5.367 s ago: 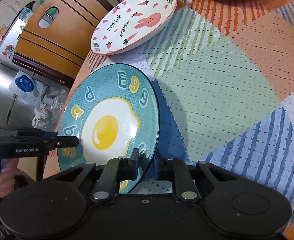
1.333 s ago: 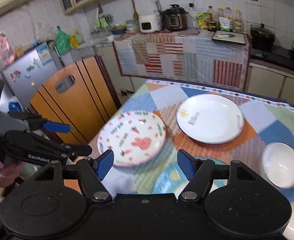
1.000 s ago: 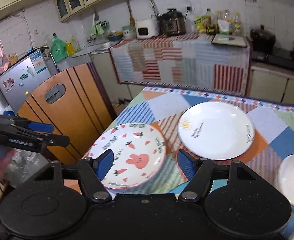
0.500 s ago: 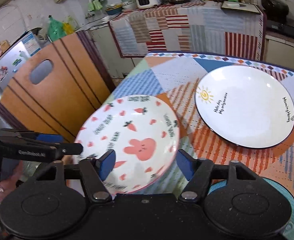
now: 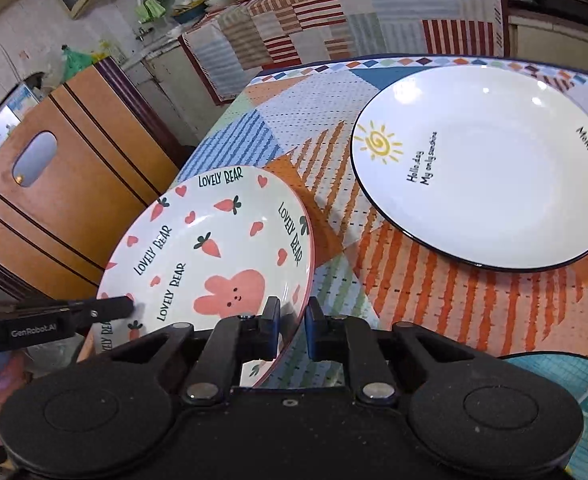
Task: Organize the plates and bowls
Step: 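Close the left tool on the bunny plate rim while the right tool grips it, then lift the bunny plate with both tools and lower it onto the egg plate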
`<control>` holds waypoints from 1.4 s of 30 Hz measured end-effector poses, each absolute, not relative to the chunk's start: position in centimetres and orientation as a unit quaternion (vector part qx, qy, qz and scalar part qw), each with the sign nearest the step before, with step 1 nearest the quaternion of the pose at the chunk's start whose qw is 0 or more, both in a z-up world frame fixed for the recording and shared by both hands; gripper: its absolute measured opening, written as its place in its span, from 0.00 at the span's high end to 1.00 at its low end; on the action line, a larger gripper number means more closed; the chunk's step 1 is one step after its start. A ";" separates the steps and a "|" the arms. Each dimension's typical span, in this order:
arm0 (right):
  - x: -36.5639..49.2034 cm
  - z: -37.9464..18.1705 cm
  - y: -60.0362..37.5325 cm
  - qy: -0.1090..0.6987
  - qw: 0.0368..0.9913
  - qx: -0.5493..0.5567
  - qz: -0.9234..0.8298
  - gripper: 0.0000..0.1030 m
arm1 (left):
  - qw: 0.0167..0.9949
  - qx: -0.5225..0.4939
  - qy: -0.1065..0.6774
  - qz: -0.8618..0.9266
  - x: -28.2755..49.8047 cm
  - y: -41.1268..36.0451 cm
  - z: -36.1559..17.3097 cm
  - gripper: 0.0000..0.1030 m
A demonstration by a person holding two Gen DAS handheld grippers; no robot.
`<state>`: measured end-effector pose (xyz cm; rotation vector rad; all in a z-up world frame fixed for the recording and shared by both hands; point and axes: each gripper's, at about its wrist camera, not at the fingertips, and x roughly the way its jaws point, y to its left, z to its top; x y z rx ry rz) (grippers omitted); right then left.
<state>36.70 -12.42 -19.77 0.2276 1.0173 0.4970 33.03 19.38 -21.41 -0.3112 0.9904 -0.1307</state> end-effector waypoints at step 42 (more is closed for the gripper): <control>23.9 -4.6 -21.9 0.427 0.851 0.053 0.300 0.79 | 0.876 -0.099 0.448 -0.151 22.2 10.3 -6.3 0.80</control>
